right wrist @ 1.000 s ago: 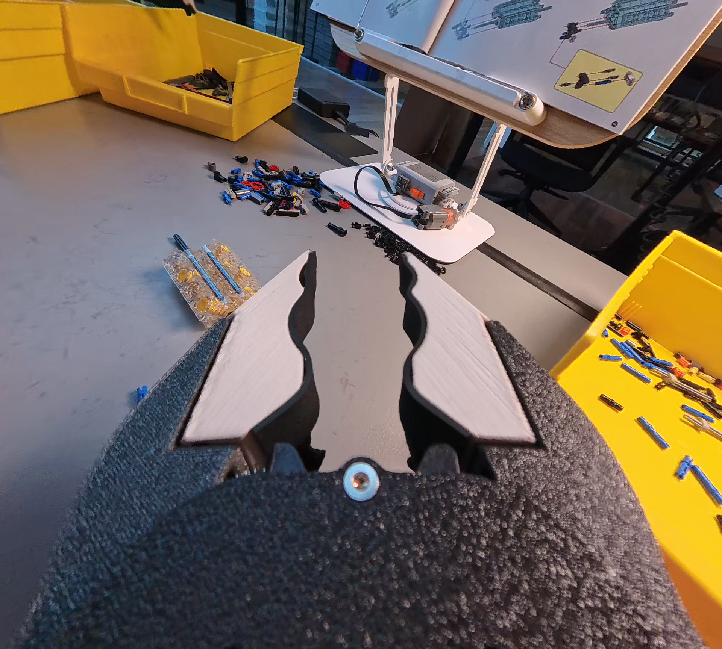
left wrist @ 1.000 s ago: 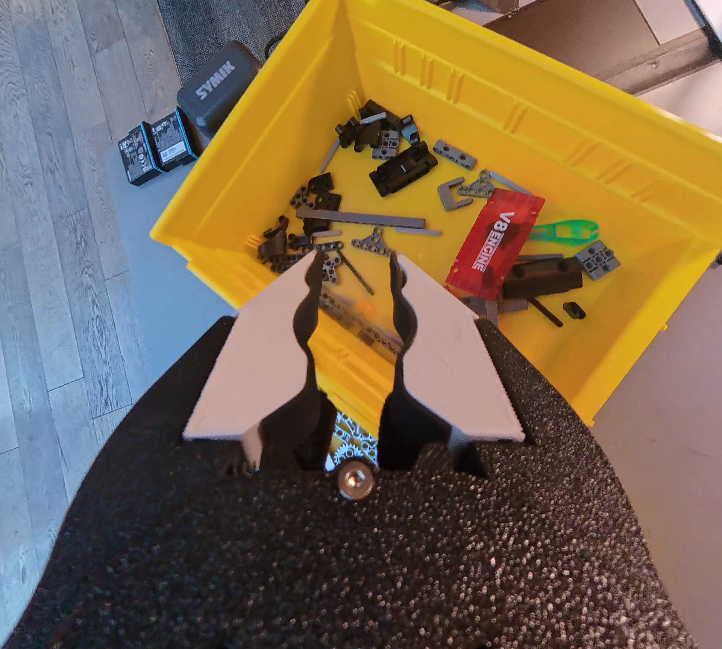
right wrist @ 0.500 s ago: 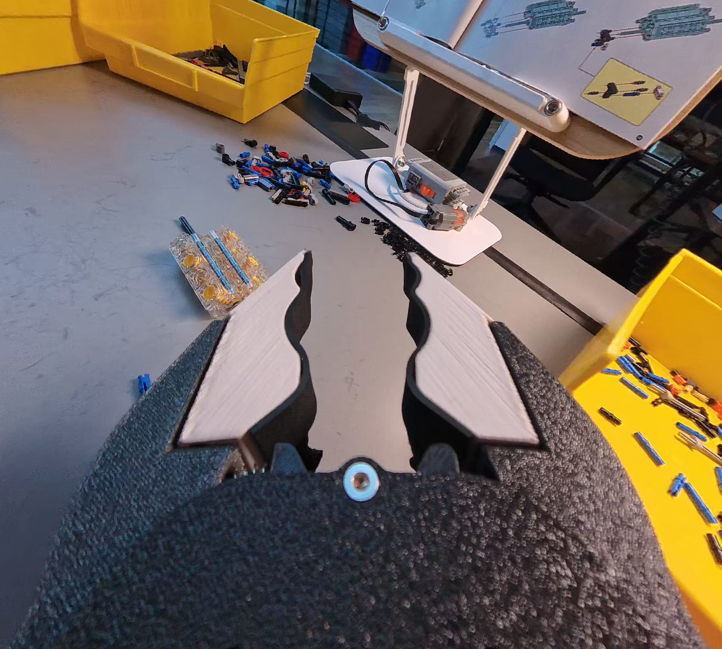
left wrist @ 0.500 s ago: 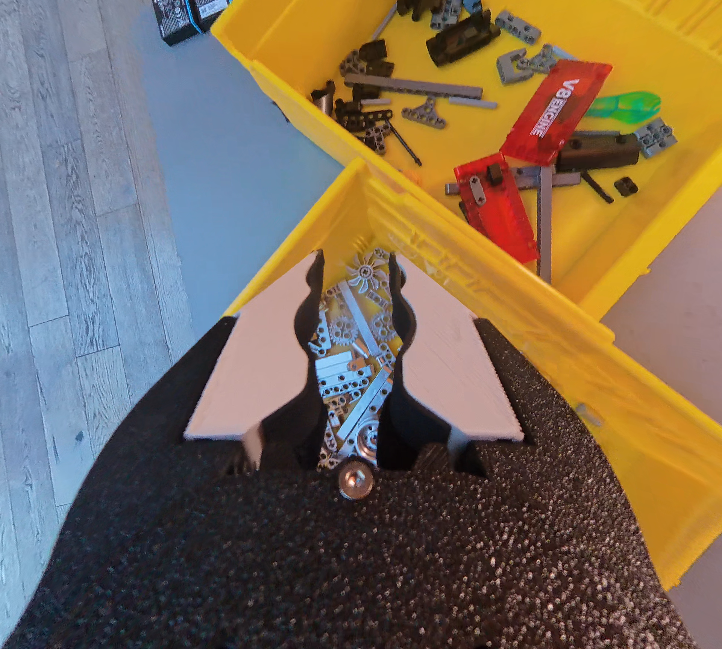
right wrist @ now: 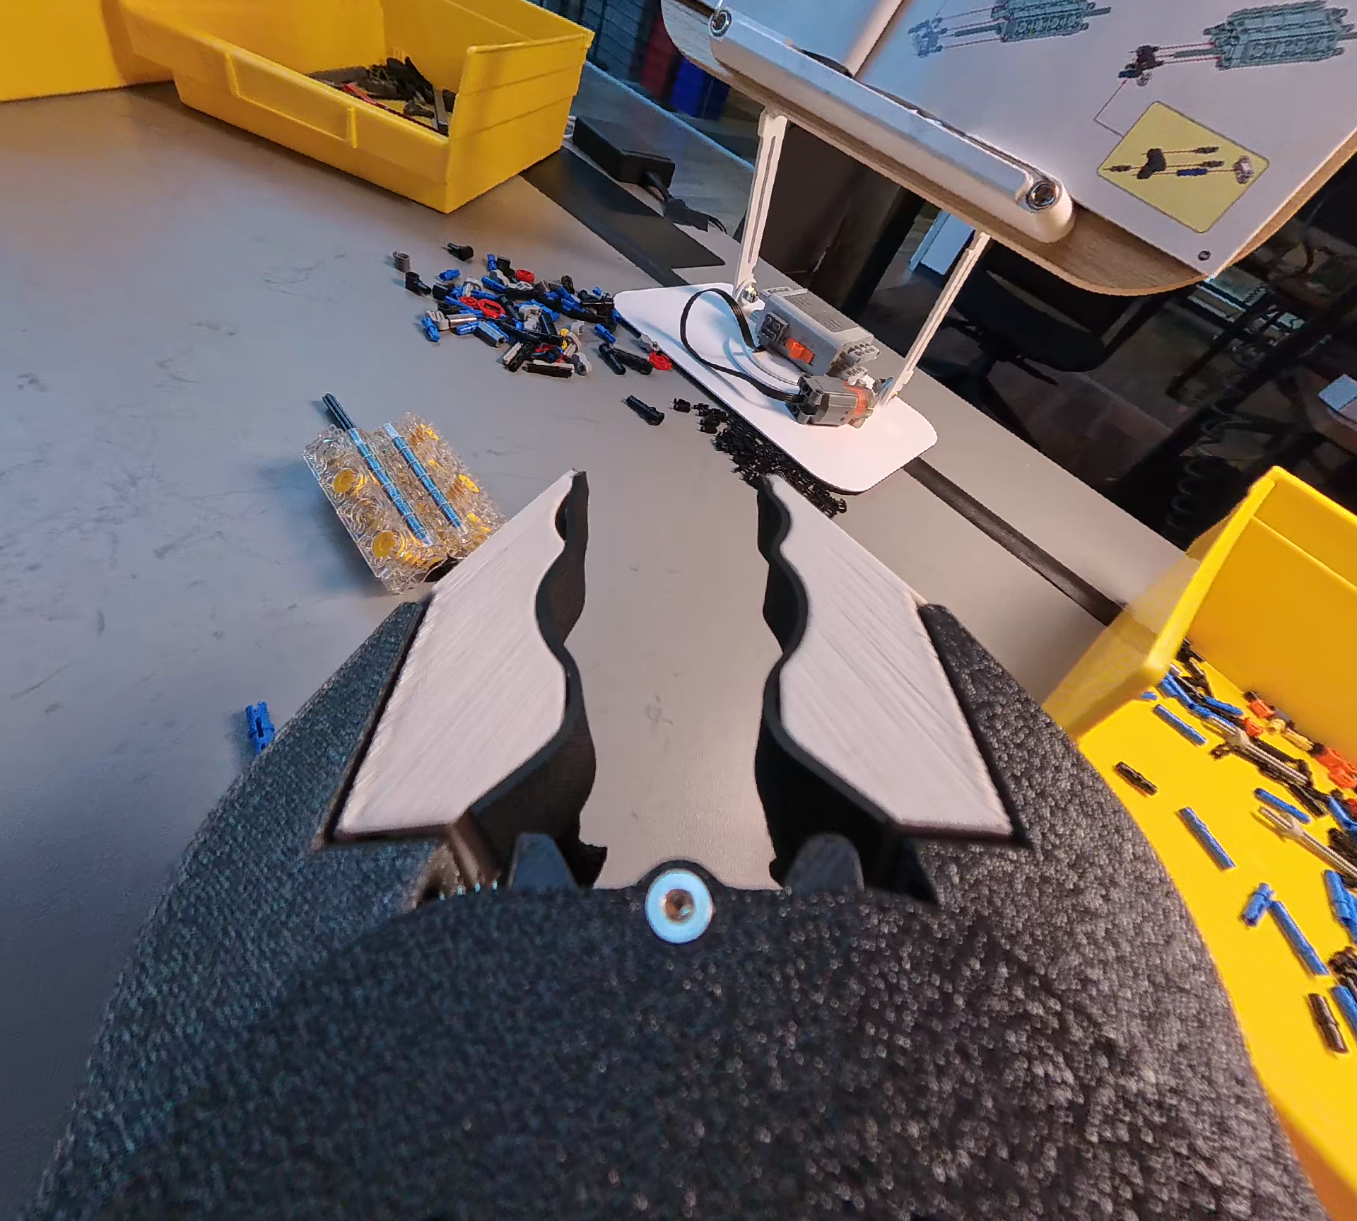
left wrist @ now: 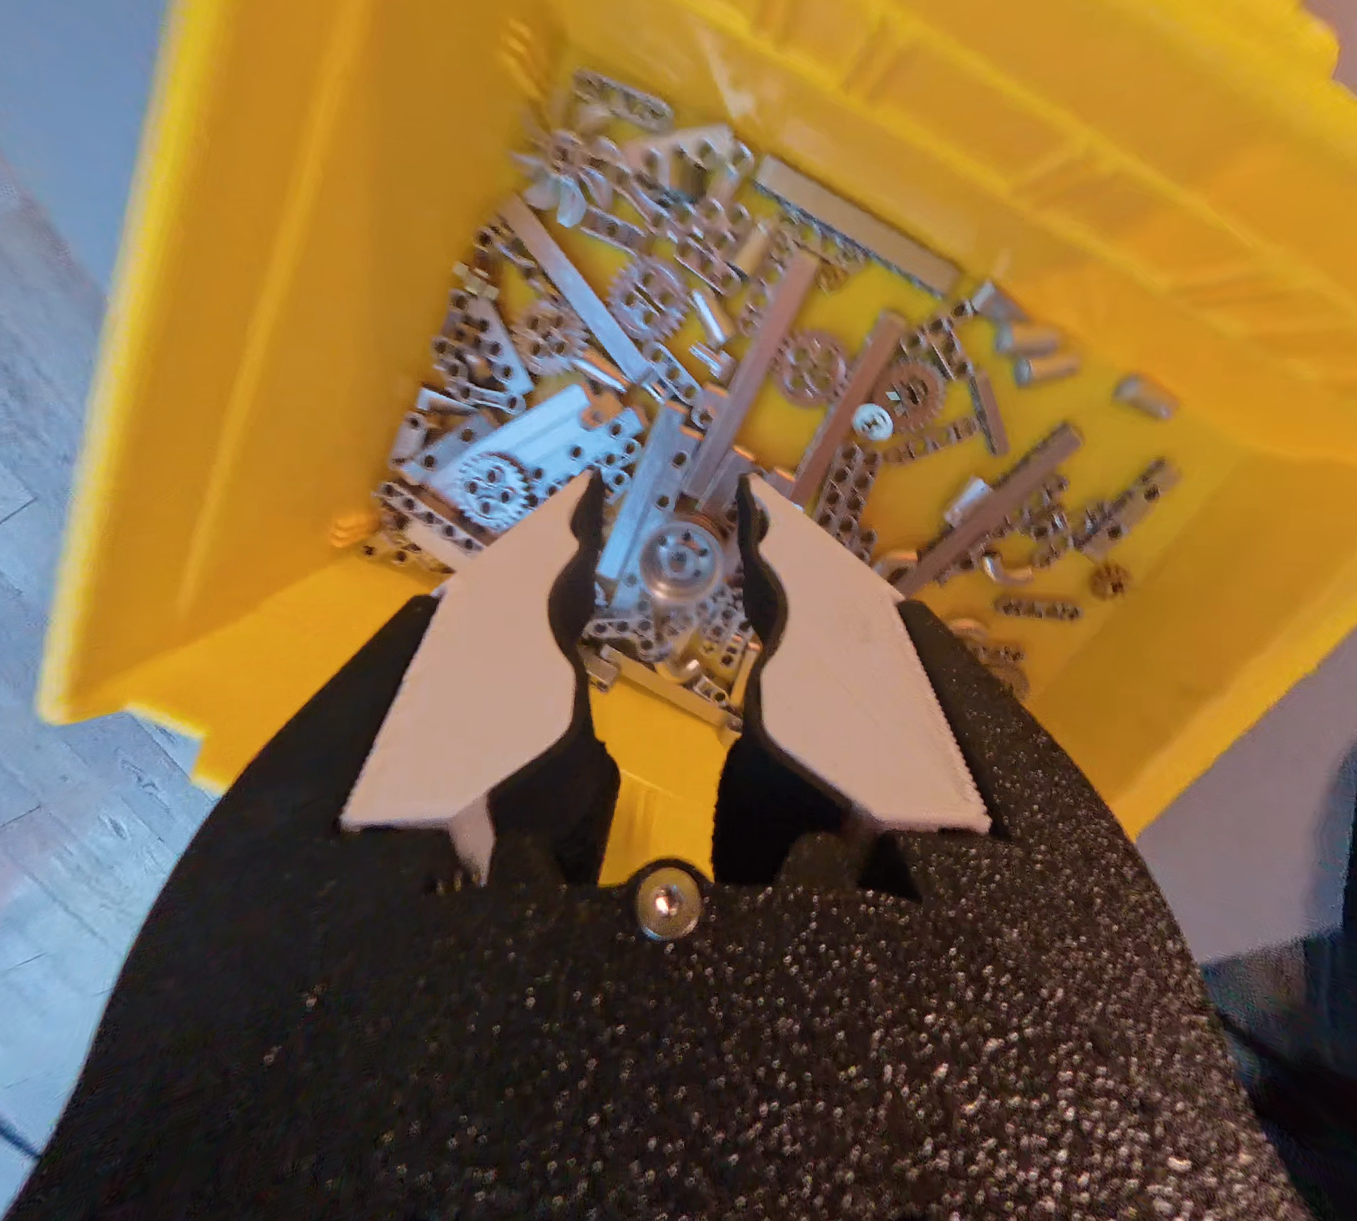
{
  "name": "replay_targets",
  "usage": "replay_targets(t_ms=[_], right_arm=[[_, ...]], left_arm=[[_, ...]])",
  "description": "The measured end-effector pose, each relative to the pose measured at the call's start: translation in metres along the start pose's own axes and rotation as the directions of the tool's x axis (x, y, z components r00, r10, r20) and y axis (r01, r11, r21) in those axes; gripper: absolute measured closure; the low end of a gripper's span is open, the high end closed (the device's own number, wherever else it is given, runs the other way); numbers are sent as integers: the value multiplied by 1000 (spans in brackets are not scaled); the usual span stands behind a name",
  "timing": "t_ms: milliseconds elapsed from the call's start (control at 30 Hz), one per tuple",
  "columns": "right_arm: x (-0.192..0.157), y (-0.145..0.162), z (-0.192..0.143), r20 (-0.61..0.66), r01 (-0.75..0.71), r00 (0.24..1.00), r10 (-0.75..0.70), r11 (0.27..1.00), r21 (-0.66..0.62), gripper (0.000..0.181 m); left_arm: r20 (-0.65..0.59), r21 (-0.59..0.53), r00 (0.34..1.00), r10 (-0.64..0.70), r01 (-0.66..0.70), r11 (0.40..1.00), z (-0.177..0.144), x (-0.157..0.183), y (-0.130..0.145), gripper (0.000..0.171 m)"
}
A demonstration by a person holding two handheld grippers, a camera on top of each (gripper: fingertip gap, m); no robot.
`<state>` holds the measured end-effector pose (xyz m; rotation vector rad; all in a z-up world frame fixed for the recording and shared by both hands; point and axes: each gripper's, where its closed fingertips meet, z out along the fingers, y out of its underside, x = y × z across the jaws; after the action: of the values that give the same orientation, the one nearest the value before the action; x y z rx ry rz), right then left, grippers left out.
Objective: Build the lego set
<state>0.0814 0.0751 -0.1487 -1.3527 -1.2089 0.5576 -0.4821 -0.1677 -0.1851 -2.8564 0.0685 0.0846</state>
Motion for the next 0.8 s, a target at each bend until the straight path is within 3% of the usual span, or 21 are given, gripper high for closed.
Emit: replay_targets(t_ms=[200,367,500,567,700,800], right_arm=[[-3,2,3,4,22,1000,-22,1000,-16,137],[-4,3,4,3,34,999,-34,999,-25,137],[-4,4,4,-2,36,999,-36,999,-27,137],[-4,4,5,-3,39,999,-39,999,-30,137],[-5,6,6,-1,50,999,-50,998,-40,137],[-5,6,6,-3,53,999,-53,998,-40,137]], left_arm=[[-97,-167,987,128,-143,976,21,28,25,126],[-99,-235,980,175,-194,953,36,27,27,135],[-116,-226,975,190,-212,951,38,29,16,146],[-55,-198,978,199,-206,958,38,21,5,171],[39,-82,987,156,-152,985,25,2,-19,171],[72,-71,990,125,-120,990,15,-11,-16,171]])
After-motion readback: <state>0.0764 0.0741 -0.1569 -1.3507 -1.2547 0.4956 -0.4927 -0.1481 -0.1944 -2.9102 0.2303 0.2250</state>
